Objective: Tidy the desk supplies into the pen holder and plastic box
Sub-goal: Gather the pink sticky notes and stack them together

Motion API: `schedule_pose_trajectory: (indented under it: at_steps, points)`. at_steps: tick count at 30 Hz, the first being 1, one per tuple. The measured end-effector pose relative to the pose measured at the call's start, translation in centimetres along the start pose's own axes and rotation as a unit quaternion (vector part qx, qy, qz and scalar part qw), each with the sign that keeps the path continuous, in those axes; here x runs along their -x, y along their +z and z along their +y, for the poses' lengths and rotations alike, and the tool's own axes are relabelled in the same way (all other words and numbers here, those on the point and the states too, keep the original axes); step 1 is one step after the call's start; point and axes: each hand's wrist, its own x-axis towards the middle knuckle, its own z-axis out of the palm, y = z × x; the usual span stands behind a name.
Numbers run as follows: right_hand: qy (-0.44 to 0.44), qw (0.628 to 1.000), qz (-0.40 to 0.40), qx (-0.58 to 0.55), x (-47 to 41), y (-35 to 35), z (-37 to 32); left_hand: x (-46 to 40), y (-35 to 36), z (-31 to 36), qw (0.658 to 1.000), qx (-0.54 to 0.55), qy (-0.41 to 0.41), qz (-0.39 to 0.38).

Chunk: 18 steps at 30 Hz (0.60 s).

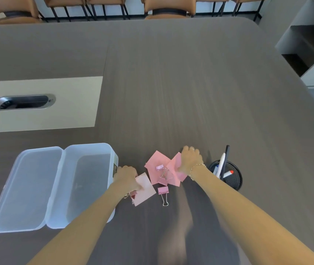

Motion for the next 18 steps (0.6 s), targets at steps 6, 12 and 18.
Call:
schedule_pose_trajectory:
  at_steps: [6,12,18]
  points:
    - [0.049,0.998,-0.031,-0.030,0.3,0.2,0.4,-0.2,-1.3,-0.4,0.998,0.048,0.024,-0.038]
    - [0.076,0.990,-0.074,-0.091,1.1,0.9,0.2,-0.5,-4.5,-0.8,0.991,0.114,0.049,-0.049]
    - [0.058,0.990,-0.071,-0.104,1.1,2.1,0.0,-1.5,-6.8,0.1,0.969,0.221,0.097,-0.048]
